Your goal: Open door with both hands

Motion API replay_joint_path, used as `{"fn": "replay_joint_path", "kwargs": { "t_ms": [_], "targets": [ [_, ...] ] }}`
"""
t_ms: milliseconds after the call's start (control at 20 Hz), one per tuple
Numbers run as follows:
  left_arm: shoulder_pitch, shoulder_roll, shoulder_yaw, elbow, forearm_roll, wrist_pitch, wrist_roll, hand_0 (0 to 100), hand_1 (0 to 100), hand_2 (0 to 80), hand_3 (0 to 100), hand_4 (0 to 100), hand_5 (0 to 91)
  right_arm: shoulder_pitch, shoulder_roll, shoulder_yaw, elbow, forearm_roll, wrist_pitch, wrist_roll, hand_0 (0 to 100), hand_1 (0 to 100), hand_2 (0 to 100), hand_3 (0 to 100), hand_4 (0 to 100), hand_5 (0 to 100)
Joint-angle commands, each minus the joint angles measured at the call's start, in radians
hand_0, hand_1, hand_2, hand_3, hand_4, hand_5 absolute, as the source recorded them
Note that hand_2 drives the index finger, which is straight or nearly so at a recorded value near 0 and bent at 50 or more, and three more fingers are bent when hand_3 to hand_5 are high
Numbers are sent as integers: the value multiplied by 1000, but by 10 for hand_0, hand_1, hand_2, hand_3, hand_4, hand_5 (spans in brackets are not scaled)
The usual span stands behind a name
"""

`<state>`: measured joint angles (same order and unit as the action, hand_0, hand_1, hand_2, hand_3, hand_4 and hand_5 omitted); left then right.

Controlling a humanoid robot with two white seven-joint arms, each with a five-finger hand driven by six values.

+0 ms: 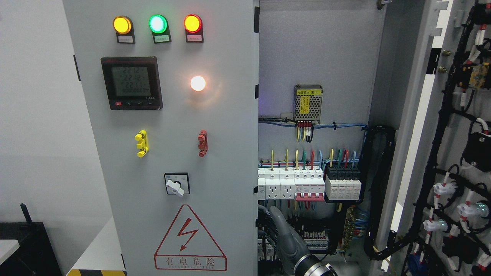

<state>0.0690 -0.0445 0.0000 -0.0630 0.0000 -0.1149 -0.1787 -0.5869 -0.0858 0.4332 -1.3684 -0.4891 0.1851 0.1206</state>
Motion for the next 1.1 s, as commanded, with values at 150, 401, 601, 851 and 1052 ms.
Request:
{"fn": "replay_joint_path", "kwargs": {
  "t_ms": [150,401,601,851,1052],
  "targets": [
    [0,0,14,0,-11,0,-1,0,0,0,0,31,0,-13,-2,-7,8,0,2,23,106,0,0,0,0,0],
    [0,0,14,0,-11,0,-1,0,0,0,0,31,0,-13,-3,-7,8,0,1,39,107,0,0,0,0,0],
    [0,0,14,0,-11,0,-1,0,0,0,0,30,0,-21,-11,-8,23,1,-1,40,107,0,0,0,0,0],
    [0,0,14,0,-9,0,1,0,0,0,0,30,0,-21,-11,-7,26,1,-1,85,106,0,0,0,0,0],
    [0,0,14,0,-11,0,-1,0,0,0,0,30,0,-24,-12,-7,28,1,-1,88,106,0,0,0,0,0]
  ]
}}
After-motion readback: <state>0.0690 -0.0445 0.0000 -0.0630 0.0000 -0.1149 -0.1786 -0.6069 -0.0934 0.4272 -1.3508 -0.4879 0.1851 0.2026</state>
